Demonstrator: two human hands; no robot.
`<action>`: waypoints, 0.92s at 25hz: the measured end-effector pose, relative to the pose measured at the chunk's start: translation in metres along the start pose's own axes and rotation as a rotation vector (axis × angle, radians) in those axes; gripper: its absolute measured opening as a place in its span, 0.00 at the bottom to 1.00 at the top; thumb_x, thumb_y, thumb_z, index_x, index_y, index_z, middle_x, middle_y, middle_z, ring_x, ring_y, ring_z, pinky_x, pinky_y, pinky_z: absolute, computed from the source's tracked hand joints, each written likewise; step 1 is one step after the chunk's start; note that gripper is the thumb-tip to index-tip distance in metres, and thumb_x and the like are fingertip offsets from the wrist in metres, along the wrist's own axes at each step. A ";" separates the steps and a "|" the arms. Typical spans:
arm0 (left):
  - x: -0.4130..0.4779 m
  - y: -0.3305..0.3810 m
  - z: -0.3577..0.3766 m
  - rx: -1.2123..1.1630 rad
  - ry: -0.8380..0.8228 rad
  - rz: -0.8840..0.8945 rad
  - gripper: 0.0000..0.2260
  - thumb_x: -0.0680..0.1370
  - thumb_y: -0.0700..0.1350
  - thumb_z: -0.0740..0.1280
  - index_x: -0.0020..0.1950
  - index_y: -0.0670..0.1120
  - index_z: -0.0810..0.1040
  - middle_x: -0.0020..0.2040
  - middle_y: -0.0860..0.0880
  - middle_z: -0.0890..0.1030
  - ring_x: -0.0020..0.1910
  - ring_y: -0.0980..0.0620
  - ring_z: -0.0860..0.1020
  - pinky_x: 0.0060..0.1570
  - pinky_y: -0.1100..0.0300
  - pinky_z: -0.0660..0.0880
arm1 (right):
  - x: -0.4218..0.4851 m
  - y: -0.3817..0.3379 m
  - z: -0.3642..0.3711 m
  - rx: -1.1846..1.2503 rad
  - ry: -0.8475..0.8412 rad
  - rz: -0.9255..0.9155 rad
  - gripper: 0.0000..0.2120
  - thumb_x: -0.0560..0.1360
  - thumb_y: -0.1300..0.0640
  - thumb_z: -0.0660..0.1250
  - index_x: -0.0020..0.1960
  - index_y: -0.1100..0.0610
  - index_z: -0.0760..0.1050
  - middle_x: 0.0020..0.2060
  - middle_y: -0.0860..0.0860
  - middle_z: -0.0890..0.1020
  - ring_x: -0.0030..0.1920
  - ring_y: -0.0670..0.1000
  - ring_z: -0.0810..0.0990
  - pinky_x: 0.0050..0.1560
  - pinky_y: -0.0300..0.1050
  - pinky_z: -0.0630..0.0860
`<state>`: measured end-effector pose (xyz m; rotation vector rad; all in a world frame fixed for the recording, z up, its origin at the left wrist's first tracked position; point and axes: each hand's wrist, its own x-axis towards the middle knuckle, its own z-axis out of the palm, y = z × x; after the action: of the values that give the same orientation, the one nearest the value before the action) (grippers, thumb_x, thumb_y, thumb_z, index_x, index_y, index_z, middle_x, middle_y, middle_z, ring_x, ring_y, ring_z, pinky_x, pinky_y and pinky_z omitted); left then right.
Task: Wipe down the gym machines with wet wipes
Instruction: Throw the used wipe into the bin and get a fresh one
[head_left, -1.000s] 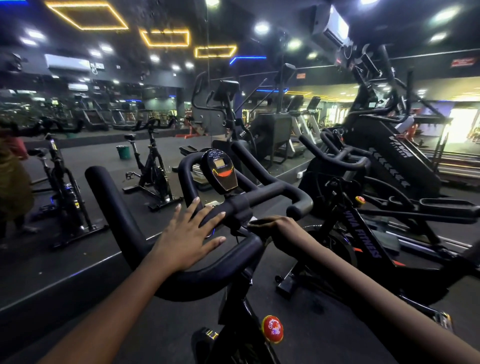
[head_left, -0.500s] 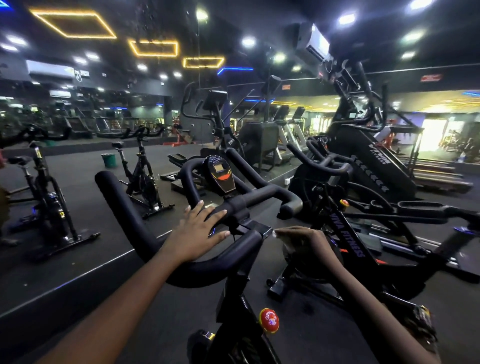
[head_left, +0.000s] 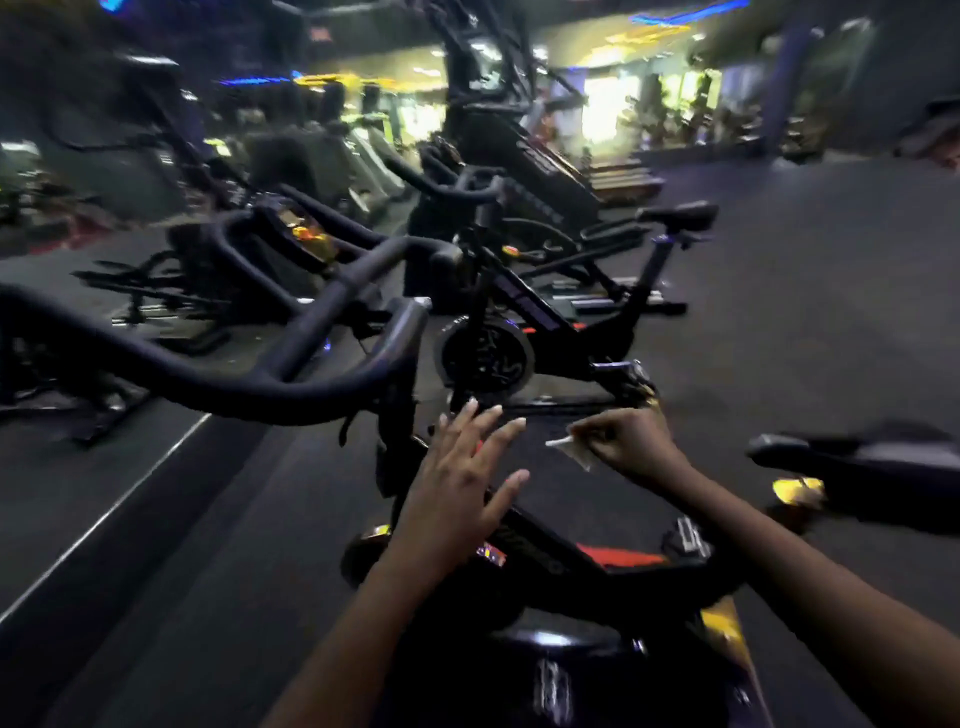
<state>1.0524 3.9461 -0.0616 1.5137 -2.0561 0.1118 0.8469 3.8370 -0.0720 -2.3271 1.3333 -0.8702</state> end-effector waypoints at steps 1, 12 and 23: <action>-0.008 0.009 0.020 -0.045 -0.113 0.004 0.27 0.77 0.61 0.54 0.73 0.51 0.67 0.72 0.48 0.68 0.76 0.48 0.58 0.74 0.54 0.46 | -0.027 0.012 -0.001 -0.043 -0.040 0.071 0.06 0.69 0.65 0.70 0.45 0.59 0.84 0.42 0.57 0.85 0.44 0.55 0.83 0.44 0.37 0.73; -0.040 0.160 0.232 -0.211 -0.861 0.272 0.24 0.81 0.54 0.59 0.75 0.49 0.62 0.73 0.47 0.65 0.72 0.49 0.63 0.70 0.58 0.54 | -0.312 0.129 -0.074 -0.219 0.040 0.957 0.10 0.72 0.56 0.68 0.52 0.49 0.82 0.50 0.49 0.84 0.52 0.50 0.81 0.47 0.41 0.73; 0.025 0.404 0.398 -0.271 -1.132 0.420 0.23 0.81 0.53 0.60 0.74 0.46 0.64 0.72 0.44 0.67 0.70 0.47 0.66 0.69 0.59 0.60 | -0.455 0.295 -0.213 -0.152 0.239 1.270 0.09 0.72 0.64 0.68 0.50 0.58 0.83 0.46 0.52 0.85 0.48 0.47 0.82 0.37 0.24 0.66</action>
<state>0.5263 3.9116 -0.2735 1.0003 -3.0356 -1.0405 0.3416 4.0814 -0.2281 -0.9787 2.4965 -0.5742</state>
